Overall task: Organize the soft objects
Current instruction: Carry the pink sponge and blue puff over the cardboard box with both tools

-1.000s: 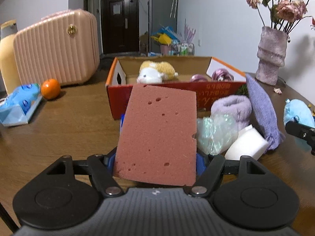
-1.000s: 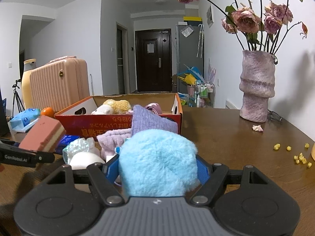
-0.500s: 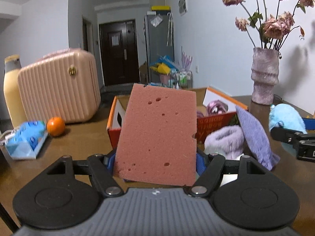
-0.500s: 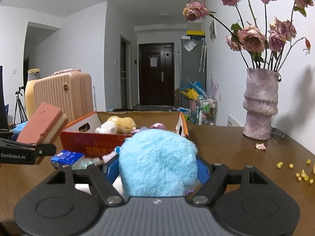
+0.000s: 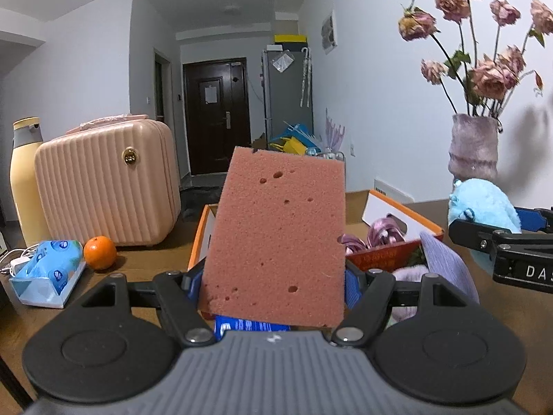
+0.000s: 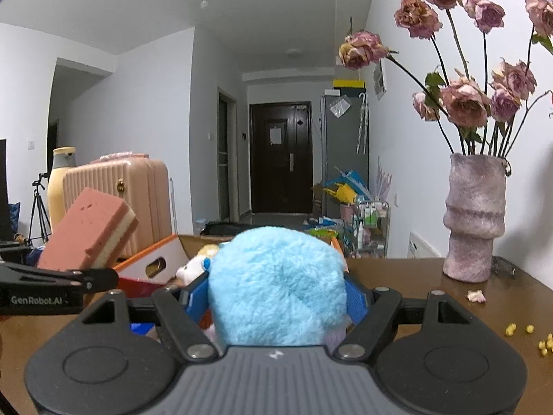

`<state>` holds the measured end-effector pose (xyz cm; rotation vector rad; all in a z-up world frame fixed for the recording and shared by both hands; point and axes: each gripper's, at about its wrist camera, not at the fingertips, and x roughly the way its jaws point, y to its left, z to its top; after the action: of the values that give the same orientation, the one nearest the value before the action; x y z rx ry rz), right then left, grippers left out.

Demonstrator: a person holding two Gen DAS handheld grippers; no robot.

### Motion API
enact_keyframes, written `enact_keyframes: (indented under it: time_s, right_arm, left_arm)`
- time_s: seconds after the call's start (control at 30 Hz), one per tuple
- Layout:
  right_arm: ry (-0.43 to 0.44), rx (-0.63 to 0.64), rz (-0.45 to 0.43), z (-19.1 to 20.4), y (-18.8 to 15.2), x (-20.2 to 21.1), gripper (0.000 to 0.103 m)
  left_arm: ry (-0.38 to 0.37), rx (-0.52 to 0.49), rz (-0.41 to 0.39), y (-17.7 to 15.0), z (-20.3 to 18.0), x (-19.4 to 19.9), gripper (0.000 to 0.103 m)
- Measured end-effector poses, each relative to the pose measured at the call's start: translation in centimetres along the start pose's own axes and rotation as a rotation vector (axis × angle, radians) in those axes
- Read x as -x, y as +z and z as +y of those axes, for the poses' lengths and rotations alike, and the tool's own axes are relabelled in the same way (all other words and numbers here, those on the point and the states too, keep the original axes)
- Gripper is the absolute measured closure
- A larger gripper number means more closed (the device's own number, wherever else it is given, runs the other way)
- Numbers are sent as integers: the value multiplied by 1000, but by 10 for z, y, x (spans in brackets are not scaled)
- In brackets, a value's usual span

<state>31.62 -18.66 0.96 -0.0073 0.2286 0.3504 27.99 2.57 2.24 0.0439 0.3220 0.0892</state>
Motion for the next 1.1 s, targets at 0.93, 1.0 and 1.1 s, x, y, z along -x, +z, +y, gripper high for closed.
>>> enact_keyframes:
  time_s: [0.93,1.0,1.1]
  right_arm:
    - [-11,-31,-6,16,46,-84,28]
    - [-16,-33,4,18,48,-91,28]
    - [-15,-38,18,18,53,-102,28]
  left_arm:
    - [63,115,-49,40,14,-72,30]
    - [66,120,-45,42,14,-78,30]
    - [73,127,-37,44,14,-88,30]
